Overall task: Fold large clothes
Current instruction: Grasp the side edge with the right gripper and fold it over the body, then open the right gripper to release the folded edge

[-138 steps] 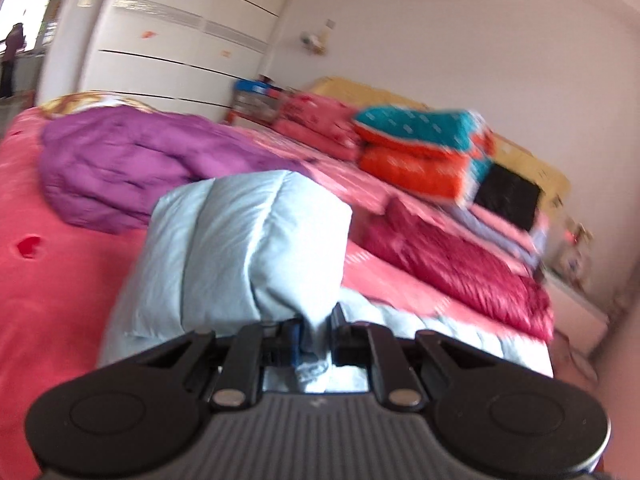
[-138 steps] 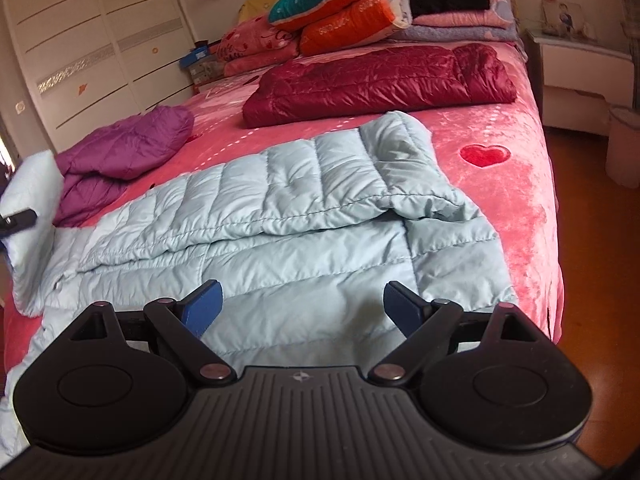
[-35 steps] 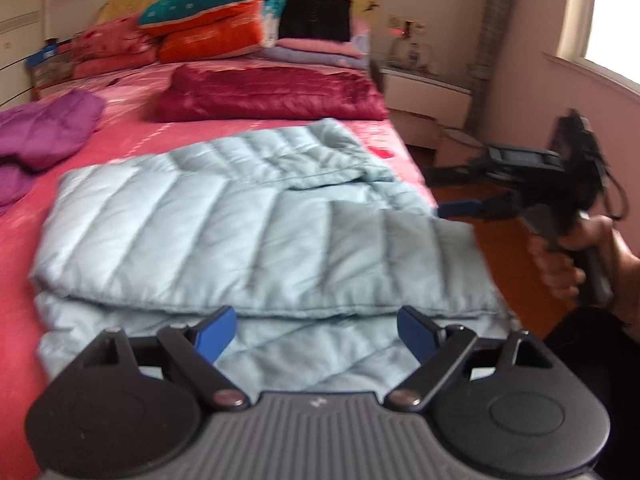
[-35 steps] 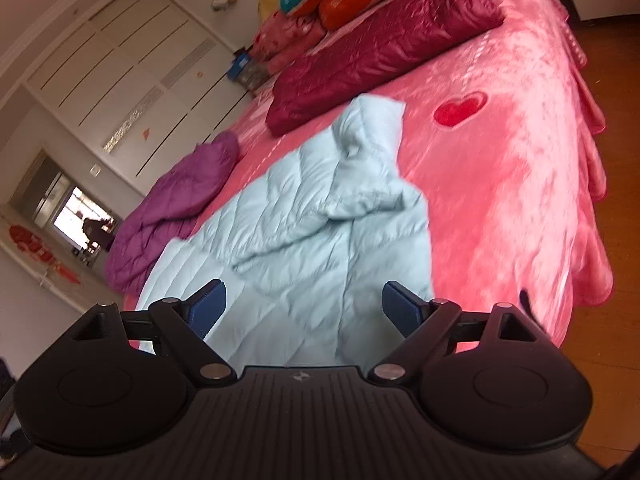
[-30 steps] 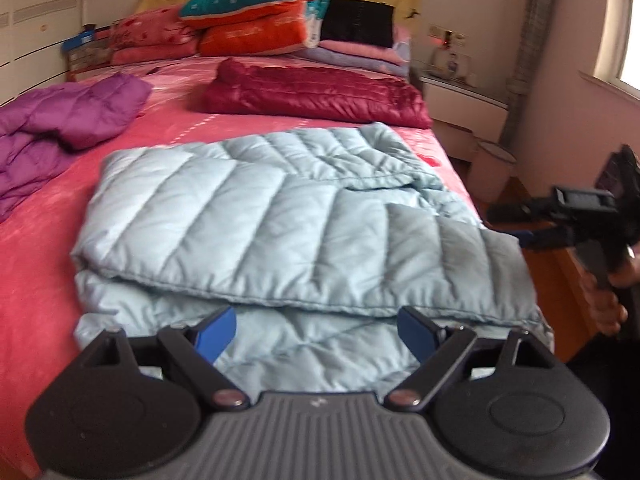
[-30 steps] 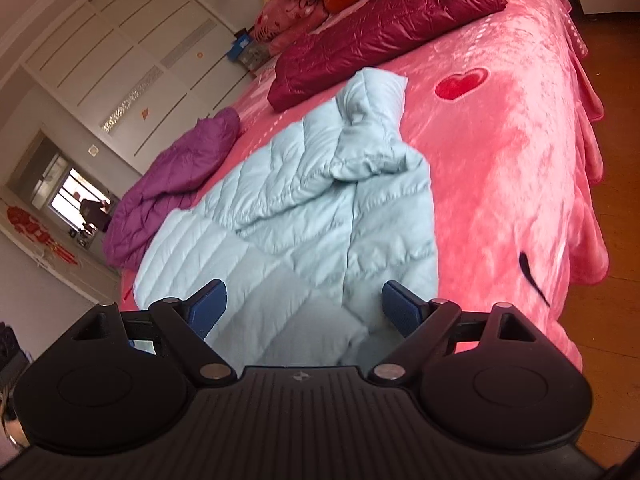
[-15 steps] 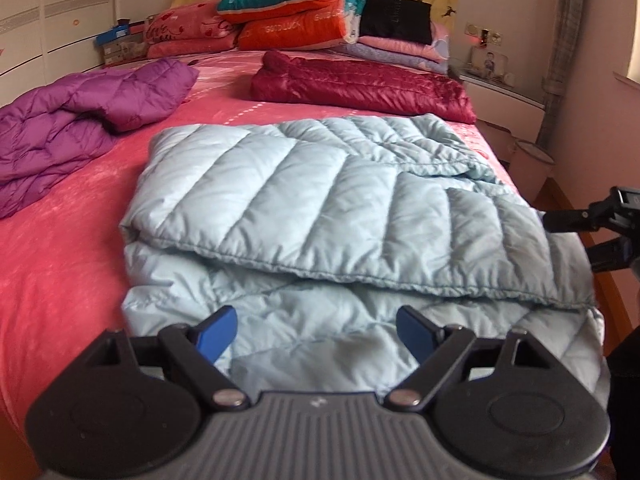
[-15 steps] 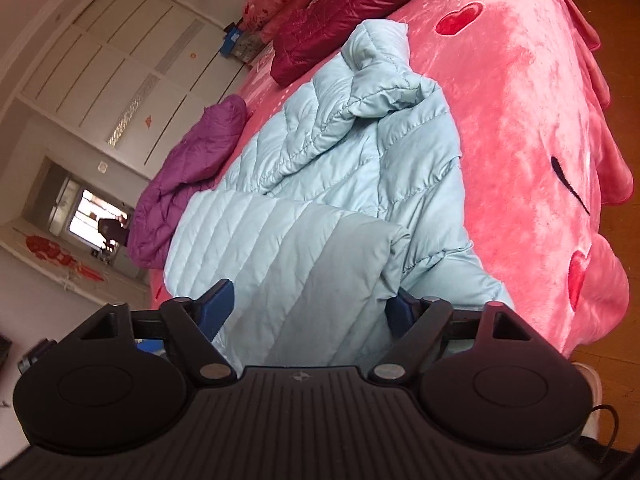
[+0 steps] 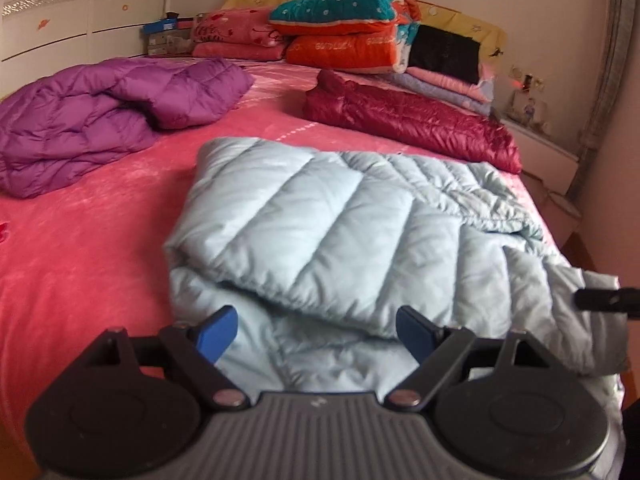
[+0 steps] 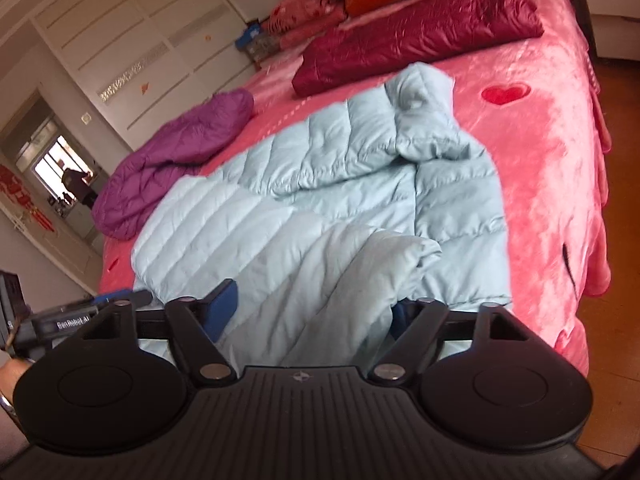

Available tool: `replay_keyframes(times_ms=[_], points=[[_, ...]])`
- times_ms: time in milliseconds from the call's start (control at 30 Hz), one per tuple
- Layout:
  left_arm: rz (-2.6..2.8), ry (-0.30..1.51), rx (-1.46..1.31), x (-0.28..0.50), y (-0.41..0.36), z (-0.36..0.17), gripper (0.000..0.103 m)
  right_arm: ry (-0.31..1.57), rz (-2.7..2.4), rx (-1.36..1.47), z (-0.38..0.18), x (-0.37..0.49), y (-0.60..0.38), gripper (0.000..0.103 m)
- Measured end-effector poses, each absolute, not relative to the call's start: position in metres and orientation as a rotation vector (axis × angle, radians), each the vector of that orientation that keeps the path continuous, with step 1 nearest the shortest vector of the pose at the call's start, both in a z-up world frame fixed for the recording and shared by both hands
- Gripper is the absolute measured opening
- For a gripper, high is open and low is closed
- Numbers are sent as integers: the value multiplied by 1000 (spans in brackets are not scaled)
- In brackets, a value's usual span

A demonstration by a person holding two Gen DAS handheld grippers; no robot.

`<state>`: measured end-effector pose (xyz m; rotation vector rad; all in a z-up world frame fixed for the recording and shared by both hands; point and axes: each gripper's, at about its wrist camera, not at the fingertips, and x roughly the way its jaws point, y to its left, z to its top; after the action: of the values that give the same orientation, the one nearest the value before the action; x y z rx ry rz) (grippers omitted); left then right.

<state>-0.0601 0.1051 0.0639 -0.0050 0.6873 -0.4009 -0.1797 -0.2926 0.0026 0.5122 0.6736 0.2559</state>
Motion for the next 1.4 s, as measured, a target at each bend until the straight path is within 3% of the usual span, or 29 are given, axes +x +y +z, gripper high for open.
replay_keyframes(times_ms=[200, 267, 733, 867, 1067, 1200, 1267, 1333, 1367, 1400], points=[[-457, 728, -98, -38, 103, 51, 87, 678, 213, 582, 0, -175, -300, 24], [-466, 724, -122, -32, 103, 50, 87, 654, 192, 595, 6, -177, -301, 19], [-436, 515, -218, 23, 107, 91, 88, 386, 145, 292, 103, -99, -293, 13], [-463, 550, -201, 35, 94, 80, 88, 391, 91, 253, 101, -60, -312, 13], [-505, 608, -102, 34, 75, 62, 88, 495, 29, 218, 56, -11, -333, 13], [-527, 643, -47, 25, 72, 60, 88, 557, -4, 170, 30, 6, -333, 15], [-533, 667, -25, 19, 71, 60, 88, 579, -23, 151, 21, 6, -331, 25], [-549, 688, -3, 10, 70, 62, 88, 577, -35, 170, 16, 7, -335, 40], [-557, 689, 12, 5, 70, 65, 88, 572, -49, 184, 16, 2, -336, 63], [-564, 686, 25, 0, 69, 67, 88, 565, -69, 198, 16, 0, -338, 76]])
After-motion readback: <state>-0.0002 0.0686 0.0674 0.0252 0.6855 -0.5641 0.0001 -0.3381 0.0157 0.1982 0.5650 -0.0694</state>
